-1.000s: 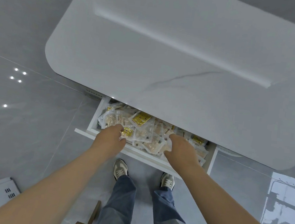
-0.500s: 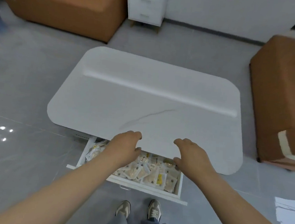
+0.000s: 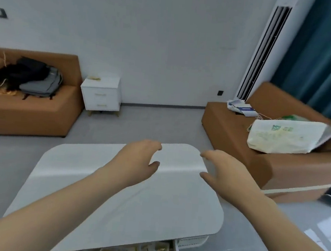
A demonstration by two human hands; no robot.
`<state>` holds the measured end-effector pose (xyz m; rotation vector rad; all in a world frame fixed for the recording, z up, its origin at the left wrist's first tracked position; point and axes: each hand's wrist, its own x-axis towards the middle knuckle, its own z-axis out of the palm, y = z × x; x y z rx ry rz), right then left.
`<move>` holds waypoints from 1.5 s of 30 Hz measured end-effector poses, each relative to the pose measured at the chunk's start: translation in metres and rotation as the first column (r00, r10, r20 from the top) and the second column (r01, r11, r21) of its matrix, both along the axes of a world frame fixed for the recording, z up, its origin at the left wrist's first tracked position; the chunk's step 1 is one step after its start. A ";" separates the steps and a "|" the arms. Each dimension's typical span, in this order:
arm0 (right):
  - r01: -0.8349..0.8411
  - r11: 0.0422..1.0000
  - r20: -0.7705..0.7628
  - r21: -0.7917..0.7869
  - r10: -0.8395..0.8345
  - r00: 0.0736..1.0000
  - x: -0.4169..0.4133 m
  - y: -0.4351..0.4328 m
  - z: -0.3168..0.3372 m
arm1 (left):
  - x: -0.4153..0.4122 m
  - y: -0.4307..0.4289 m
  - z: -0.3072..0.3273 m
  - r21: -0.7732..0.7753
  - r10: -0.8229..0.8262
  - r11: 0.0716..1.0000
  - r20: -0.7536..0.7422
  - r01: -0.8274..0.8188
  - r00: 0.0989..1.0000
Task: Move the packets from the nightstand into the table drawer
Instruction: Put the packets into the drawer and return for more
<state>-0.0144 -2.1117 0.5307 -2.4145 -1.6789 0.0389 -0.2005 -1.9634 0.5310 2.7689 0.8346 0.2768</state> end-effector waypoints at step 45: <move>0.330 0.923 0.149 0.198 -0.361 0.921 0.599 -0.111 0.148 | 0.662 -0.070 0.133 0.198 -0.325 0.937 0.186 0.289 0.927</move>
